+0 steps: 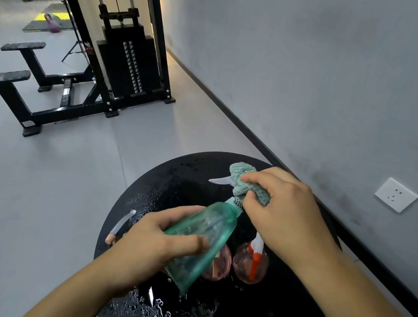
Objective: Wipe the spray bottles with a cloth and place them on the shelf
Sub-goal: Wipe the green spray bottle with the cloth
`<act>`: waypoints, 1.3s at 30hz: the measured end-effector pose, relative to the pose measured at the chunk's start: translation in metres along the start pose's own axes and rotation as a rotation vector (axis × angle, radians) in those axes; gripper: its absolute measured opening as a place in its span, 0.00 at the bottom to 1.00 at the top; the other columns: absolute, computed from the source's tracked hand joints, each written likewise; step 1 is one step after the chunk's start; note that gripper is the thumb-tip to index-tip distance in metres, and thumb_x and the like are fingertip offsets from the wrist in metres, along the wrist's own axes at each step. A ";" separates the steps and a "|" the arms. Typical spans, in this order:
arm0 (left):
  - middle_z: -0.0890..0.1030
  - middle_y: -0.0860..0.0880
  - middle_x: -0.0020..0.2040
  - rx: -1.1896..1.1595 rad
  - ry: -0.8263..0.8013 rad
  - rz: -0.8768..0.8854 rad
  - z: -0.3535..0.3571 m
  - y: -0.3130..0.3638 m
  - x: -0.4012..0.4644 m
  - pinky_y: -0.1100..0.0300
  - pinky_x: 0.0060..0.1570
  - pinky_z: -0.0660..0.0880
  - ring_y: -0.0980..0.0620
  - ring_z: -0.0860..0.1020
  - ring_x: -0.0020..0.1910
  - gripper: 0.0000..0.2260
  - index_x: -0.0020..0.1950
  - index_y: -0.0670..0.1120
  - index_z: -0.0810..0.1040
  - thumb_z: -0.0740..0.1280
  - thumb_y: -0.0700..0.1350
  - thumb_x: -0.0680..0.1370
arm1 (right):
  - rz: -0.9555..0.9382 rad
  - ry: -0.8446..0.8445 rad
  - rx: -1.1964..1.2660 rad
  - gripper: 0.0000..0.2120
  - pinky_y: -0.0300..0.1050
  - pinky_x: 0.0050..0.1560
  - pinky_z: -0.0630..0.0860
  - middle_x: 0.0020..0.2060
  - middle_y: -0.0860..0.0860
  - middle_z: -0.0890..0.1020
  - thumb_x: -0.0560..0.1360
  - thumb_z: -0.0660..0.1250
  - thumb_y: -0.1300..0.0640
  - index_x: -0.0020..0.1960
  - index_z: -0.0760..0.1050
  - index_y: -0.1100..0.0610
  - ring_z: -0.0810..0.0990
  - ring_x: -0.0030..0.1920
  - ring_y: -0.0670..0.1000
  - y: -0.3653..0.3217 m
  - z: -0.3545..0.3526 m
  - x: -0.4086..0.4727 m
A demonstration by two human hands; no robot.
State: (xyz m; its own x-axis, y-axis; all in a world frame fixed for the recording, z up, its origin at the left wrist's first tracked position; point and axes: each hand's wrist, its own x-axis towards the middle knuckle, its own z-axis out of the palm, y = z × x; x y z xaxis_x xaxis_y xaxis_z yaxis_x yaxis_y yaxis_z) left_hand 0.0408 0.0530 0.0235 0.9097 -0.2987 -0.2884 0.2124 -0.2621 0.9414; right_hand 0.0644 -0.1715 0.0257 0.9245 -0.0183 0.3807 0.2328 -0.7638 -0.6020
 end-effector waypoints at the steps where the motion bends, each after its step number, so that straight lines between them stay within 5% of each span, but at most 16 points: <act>1: 0.90 0.50 0.51 0.010 -0.009 0.003 0.000 0.000 0.000 0.67 0.42 0.79 0.52 0.88 0.46 0.20 0.63 0.54 0.85 0.77 0.37 0.75 | -0.007 0.027 0.018 0.15 0.25 0.55 0.71 0.54 0.42 0.81 0.77 0.68 0.63 0.60 0.84 0.51 0.78 0.53 0.40 0.000 0.000 0.000; 10: 0.89 0.50 0.52 0.044 -0.053 0.023 0.001 0.000 0.000 0.66 0.45 0.81 0.50 0.88 0.48 0.20 0.56 0.64 0.86 0.78 0.43 0.70 | 0.033 0.004 0.045 0.15 0.22 0.54 0.70 0.53 0.41 0.81 0.76 0.68 0.62 0.59 0.84 0.50 0.78 0.52 0.40 0.004 0.000 -0.001; 13: 0.89 0.49 0.51 0.101 -0.043 0.015 0.004 -0.003 0.001 0.66 0.48 0.81 0.53 0.87 0.47 0.19 0.57 0.58 0.87 0.78 0.36 0.75 | -0.050 -0.046 0.053 0.15 0.34 0.62 0.74 0.56 0.42 0.82 0.77 0.67 0.62 0.60 0.84 0.51 0.79 0.55 0.41 -0.006 0.009 -0.005; 16: 0.89 0.50 0.53 0.137 -0.049 0.004 0.005 -0.007 0.002 0.61 0.55 0.82 0.51 0.88 0.52 0.20 0.62 0.57 0.85 0.78 0.37 0.75 | -0.083 -0.077 0.069 0.14 0.43 0.59 0.78 0.54 0.40 0.81 0.77 0.67 0.62 0.58 0.83 0.49 0.80 0.55 0.42 -0.010 0.012 -0.008; 20: 0.89 0.56 0.51 0.110 0.027 0.006 0.004 -0.005 0.002 0.72 0.44 0.78 0.58 0.87 0.48 0.23 0.64 0.54 0.83 0.79 0.36 0.73 | -0.024 -0.010 0.086 0.15 0.33 0.59 0.74 0.55 0.40 0.81 0.78 0.67 0.61 0.61 0.83 0.50 0.79 0.56 0.41 -0.003 0.007 -0.004; 25: 0.89 0.58 0.51 0.143 0.034 -0.012 0.006 -0.006 0.001 0.72 0.44 0.77 0.59 0.87 0.48 0.24 0.67 0.54 0.81 0.79 0.37 0.74 | -0.059 -0.082 0.107 0.15 0.19 0.59 0.64 0.57 0.39 0.80 0.78 0.68 0.62 0.62 0.83 0.49 0.74 0.58 0.35 -0.011 0.015 -0.011; 39: 0.89 0.59 0.49 0.216 0.075 -0.001 0.001 -0.003 0.000 0.73 0.43 0.76 0.60 0.87 0.46 0.23 0.66 0.57 0.82 0.80 0.40 0.73 | -0.042 -0.033 0.100 0.15 0.21 0.57 0.67 0.56 0.38 0.80 0.79 0.68 0.62 0.62 0.83 0.51 0.77 0.57 0.37 -0.005 0.010 -0.008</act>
State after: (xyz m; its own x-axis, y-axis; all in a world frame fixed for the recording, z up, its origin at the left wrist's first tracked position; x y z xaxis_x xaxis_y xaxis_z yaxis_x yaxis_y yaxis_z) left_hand 0.0393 0.0531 0.0203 0.9351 -0.2316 -0.2683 0.1397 -0.4549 0.8795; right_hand 0.0591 -0.1615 0.0191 0.9226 0.0350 0.3842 0.2987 -0.6952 -0.6538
